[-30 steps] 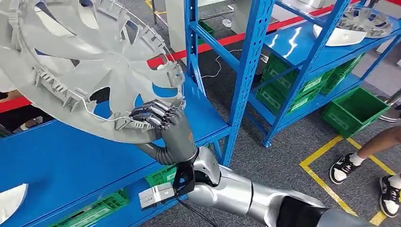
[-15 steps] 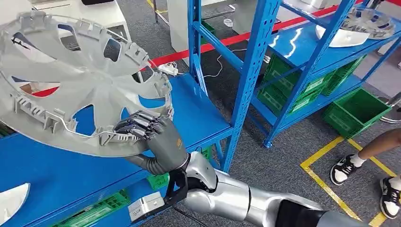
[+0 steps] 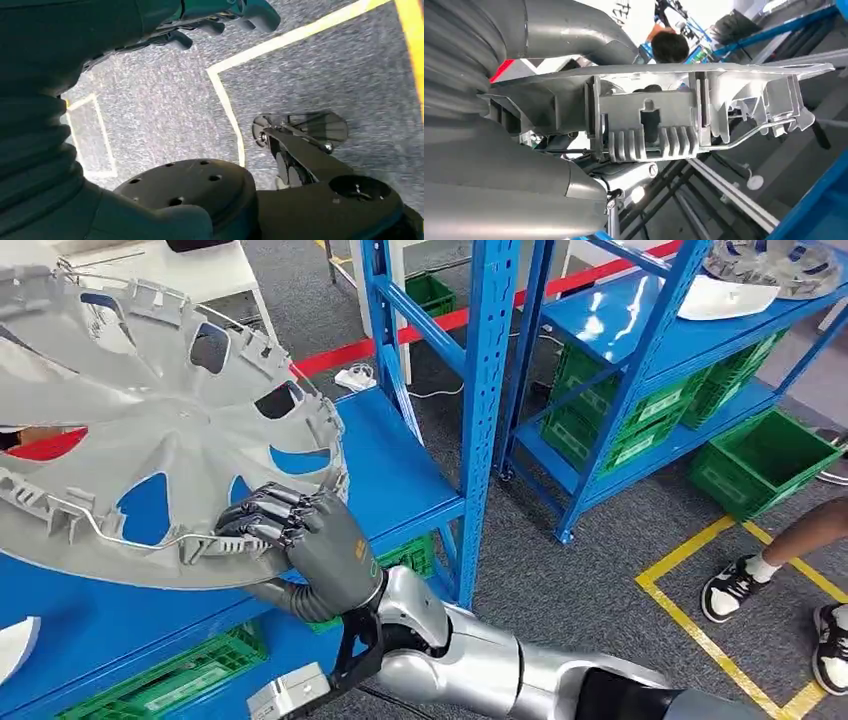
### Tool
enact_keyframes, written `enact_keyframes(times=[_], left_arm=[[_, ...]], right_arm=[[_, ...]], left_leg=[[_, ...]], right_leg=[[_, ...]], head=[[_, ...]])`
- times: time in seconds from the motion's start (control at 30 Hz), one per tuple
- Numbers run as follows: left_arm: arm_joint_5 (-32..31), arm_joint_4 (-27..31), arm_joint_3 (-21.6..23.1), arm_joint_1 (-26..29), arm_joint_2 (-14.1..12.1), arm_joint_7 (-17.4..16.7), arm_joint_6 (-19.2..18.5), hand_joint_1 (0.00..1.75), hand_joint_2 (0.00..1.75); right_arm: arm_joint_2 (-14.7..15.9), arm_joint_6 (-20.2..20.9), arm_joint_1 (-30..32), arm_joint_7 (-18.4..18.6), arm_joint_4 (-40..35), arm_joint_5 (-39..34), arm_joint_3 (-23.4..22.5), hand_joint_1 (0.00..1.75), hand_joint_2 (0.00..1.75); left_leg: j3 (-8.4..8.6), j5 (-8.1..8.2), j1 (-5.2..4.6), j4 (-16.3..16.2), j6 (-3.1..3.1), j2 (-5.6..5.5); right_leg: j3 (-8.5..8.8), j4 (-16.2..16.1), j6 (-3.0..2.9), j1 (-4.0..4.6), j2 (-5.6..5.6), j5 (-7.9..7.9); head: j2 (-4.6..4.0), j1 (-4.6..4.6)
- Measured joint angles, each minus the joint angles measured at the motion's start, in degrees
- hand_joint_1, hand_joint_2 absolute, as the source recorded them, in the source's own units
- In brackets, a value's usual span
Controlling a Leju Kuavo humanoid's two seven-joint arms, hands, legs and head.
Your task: Take the parts from the cabinet and place them on the table.
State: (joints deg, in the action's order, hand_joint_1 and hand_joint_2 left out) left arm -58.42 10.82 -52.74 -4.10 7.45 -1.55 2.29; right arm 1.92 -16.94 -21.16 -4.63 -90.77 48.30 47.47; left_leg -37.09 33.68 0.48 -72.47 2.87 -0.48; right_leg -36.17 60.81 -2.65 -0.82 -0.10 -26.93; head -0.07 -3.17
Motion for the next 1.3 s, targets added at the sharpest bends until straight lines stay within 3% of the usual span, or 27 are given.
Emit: enact_keyframes(times=[0.07,0.1,0.2,0.27,0.3,0.33,0.4,0.43,0.47,0.5,0.57,0.6,0.63,0.67,0.77,0.8,0.83,0.9,0.93,0.97,1.0,1.07,1.1,1.13,1.17,1.27,1.3], left_arm=[[-0.2,0.0,0.0,0.1,0.0,-0.1,0.0,0.00,1.75],[-0.3,0.1,0.0,0.0,0.0,-0.1,0.0,0.00,1.75],[-0.4,0.1,0.0,0.0,0.0,-0.1,0.0,0.00,1.75],[-0.4,0.1,0.0,0.1,0.2,-0.1,-0.1,0.00,1.75],[-0.5,0.1,0.0,0.1,0.2,-0.1,-0.1,0.00,1.75],[-0.6,0.1,0.0,0.1,0.1,-0.1,-0.2,0.00,1.75],[-0.7,0.2,0.0,0.1,0.1,-0.1,-0.2,0.00,1.75],[-0.9,0.2,0.0,0.1,0.1,-0.1,-0.2,0.00,1.75],[-1.0,0.2,0.0,0.1,0.1,-0.1,-0.2,0.00,1.75],[-1.1,0.2,0.0,0.1,0.1,-0.1,-0.2,0.00,1.75],[-1.2,0.2,0.0,0.1,0.2,0.1,-0.2,0.00,1.75],[-1.3,0.2,0.0,-0.1,0.2,0.2,-0.1,0.00,1.75],[-1.4,0.2,0.0,-0.1,0.2,0.2,-0.1,0.00,1.75],[-1.8,0.2,0.0,0.0,0.2,0.2,0.0,0.00,1.75],[-2.6,0.2,0.0,0.2,0.0,0.2,0.0,0.00,1.75],[-2.8,0.3,0.0,0.1,-0.2,0.2,0.0,0.00,1.75],[-2.9,0.3,0.0,0.2,-0.2,0.2,0.0,0.00,1.75],[-3.0,0.3,0.0,0.2,-0.4,0.1,-0.1,0.00,1.75],[-3.1,0.3,0.0,0.1,-0.5,0.1,-0.2,0.00,1.75],[-3.1,0.4,0.0,0.1,-0.5,0.1,-0.5,0.00,1.75],[-3.2,0.4,0.0,0.1,-0.5,0.1,-0.8,0.00,1.75],[-3.3,0.4,0.0,0.1,-0.7,0.1,-1.2,0.00,1.75],[-3.3,0.4,0.0,0.0,-0.8,0.1,-1.2,0.00,1.75],[-3.3,0.5,0.0,0.0,-0.8,0.1,-1.2,0.00,1.75],[-3.3,0.5,0.0,-0.1,-0.8,0.4,-1.2,0.00,1.75],[-2.9,0.4,0.0,-0.1,-0.8,0.7,-1.2,0.00,1.75],[-2.9,0.4,0.0,0.0,-0.7,0.8,-1.2,0.00,1.75]], right_arm=[[0.0,0.2,0.2,0.0,-0.3,0.2,0.0,1.75,1.75],[0.0,0.3,0.2,-0.1,-0.5,0.2,0.0,1.75,1.75],[-0.1,0.3,0.2,-0.4,-0.7,0.3,0.0,1.75,1.75],[-0.1,0.4,0.2,-0.5,-0.7,0.3,0.0,1.75,1.75],[0.0,0.4,0.3,-0.5,-0.8,0.2,0.0,1.75,1.75],[0.0,0.4,0.2,-0.5,-0.8,0.1,0.0,1.75,1.75],[0.1,0.3,0.3,-0.6,-0.8,-0.3,0.0,1.75,1.75],[0.2,0.3,0.5,-0.6,-0.8,-0.5,0.0,1.75,1.75],[0.3,0.3,0.7,-0.5,-0.8,-0.5,0.0,1.75,1.75],[0.4,0.3,0.9,-0.5,-0.8,-0.5,0.0,1.75,1.75],[0.4,0.3,1.2,-0.5,-0.8,-0.4,0.0,1.75,1.75],[0.4,0.3,1.2,-0.5,-0.8,-0.3,0.0,1.75,1.75],[0.4,0.3,1.2,-0.5,-0.8,-0.3,0.0,1.75,1.75],[0.4,0.3,1.5,-0.5,-0.8,-0.1,0.0,1.75,1.75],[0.4,0.1,1.6,-0.5,-0.8,0.2,-0.3,1.75,1.75],[0.4,0.1,1.6,-0.5,-0.8,0.2,-0.4,1.75,1.75],[0.4,0.0,1.7,-0.5,-0.8,0.2,-0.5,1.75,1.75],[0.4,0.0,2.0,-0.4,-0.8,0.2,-0.8,1.75,1.75],[0.4,0.0,2.2,-0.4,-0.7,0.2,-0.9,1.75,1.75],[0.4,0.0,2.4,-0.4,-0.7,0.2,-0.9,1.75,1.75],[0.4,0.0,2.5,-0.5,-0.6,0.2,-0.9,1.75,1.75],[0.4,0.0,2.8,-0.4,-0.6,0.2,-0.9,1.75,1.75],[0.4,0.1,2.9,-0.4,-0.6,0.3,-0.9,1.75,1.75],[0.4,0.2,2.9,-0.4,-0.6,0.4,-0.9,1.75,1.75],[0.3,0.3,2.9,-0.3,-0.6,0.5,-0.9,1.75,1.75],[0.3,0.5,3.0,-0.4,-0.6,0.8,-0.9,1.75,1.75],[0.4,0.5,3.0,-0.4,-0.6,0.8,-1.0,1.75,1.75]], left_leg=[[6.64,-3.35,-0.12,10.1,-0.70,-0.01],[8.50,-1.82,-0.28,14.0,-0.98,0.01],[7.87,-3.20,-1.04,14.1,-1.51,-0.11],[7.50,-4.47,-0.47,14.8,-2.63,0.19],[7.16,-5.02,-0.41,14.9,-3.03,0.49],[6.38,-5.58,-0.38,14.9,-3.49,0.56],[4.93,-6.65,-0.47,14.7,-3.68,0.59],[3.94,-7.31,-0.53,14.5,-3.74,0.67],[3.05,-7.82,-0.55,14.3,-3.69,0.68],[2.05,-8.36,-0.55,14.0,-3.57,0.67],[0.33,-9.13,-0.53,13.3,-3.25,0.65],[-0.25,-9.47,-0.51,12.8,-3.02,0.63],[-0.76,-9.88,-0.70,12.6,-2.61,0.61],[-0.49,-10.16,-0.60,12.8,-2.23,0.58],[-0.89,-11.71,-0.64,13.3,-1.00,0.49],[-1.33,-10.68,-0.36,12.8,-0.75,0.37],[-2.09,-7.53,-0.41,11.2,-0.45,0.36],[-3.89,-0.67,-0.15,3.7,0.21,0.38],[-4.54,1.06,-0.14,0.1,0.39,0.37],[-4.60,1.52,-0.13,-3.3,0.56,0.37],[-3.66,0.12,-0.11,-3.7,0.59,0.38],[1.15,-3.68,-0.05,1.4,0.44,0.39],[5.94,-4.57,-0.03,7.8,0.21,0.37],[8.52,-2.85,-0.07,11.9,-0.02,0.27],[10.72,-1.64,-0.54,15.2,-0.78,0.08],[9.32,-2.71,-0.86,14.8,-2.11,0.06],[8.70,-3.77,-0.23,15.3,-2.88,0.49]], right_leg=[[-0.77,0.1,0.28,0.05,0.14,0.73],[-0.95,0.0,0.55,-0.01,0.11,1.13],[-1.07,-0.5,1.87,-0.17,-0.02,2.40],[-1.37,-0.8,2.59,0.12,0.05,2.84],[-1.86,0.1,2.73,-0.07,0.17,1.18],[-2.90,2.8,2.82,-0.06,0.15,-2.17],[-4.87,10.2,3.10,-0.06,0.14,-7.76],[-5.62,14.2,3.22,-0.04,0.15,-9.25],[-5.40,15.8,3.23,-0.03,0.15,-8.72],[-3.89,14.7,3.14,-0.02,0.15,-6.88],[2.16,6.7,2.79,-0.02,0.14,-3.27],[5.46,1.9,2.52,0.01,0.12,-3.92],[6.88,-1.2,2.25,0.28,0.12,-6.09],[6.37,-0.3,2.02,0.62,0.17,-4.74],[5.38,-1.1,0.81,0.48,0.15,-3.79],[4.81,-1.2,0.41,0.19,-0.03,-3.05],[3.91,-1.3,-0.07,0.09,0.00,-2.35],[2.34,-1.3,-0.25,0.09,-0.02,-1.05],[1.82,-1.2,-0.23,0.12,-0.03,-0.49],[0.77,-1.2,-0.11,0.12,-0.03,0.36],[-0.08,-1.1,0.00,0.12,-0.04,1.00],[-1.51,-1.1,0.28,0.11,-0.06,2.13],[-2.14,-1.0,0.53,0.11,-0.05,2.84],[-2.28,-1.0,0.78,0.14,-0.04,3.21],[-2.47,-1.0,1.26,0.25,-0.03,3.80],[-2.33,-1.8,2.38,0.06,-0.11,5.51],[-2.76,-1.5,2.75,0.09,-0.01,5.18]], head=[[0.00,0.00],[0.00,-0.02],[0.00,-0.02],[0.00,0.02],[0.00,-0.06],[0.00,-0.17],[0.00,-0.20],[0.00,-0.22],[0.00,-0.28],[0.00,-0.26],[0.00,-0.35],[0.00,-0.37],[0.00,-0.37],[0.00,-0.37],[0.00,-0.44],[0.00,-0.44],[0.00,-0.26],[0.00,-0.20],[0.00,-0.15],[0.00,-0.15],[0.00,-0.20],[0.00,-0.17],[0.00,-0.18],[0.00,-0.20],[0.00,-0.28],[0.00,0.00],[0.00,0.18]])
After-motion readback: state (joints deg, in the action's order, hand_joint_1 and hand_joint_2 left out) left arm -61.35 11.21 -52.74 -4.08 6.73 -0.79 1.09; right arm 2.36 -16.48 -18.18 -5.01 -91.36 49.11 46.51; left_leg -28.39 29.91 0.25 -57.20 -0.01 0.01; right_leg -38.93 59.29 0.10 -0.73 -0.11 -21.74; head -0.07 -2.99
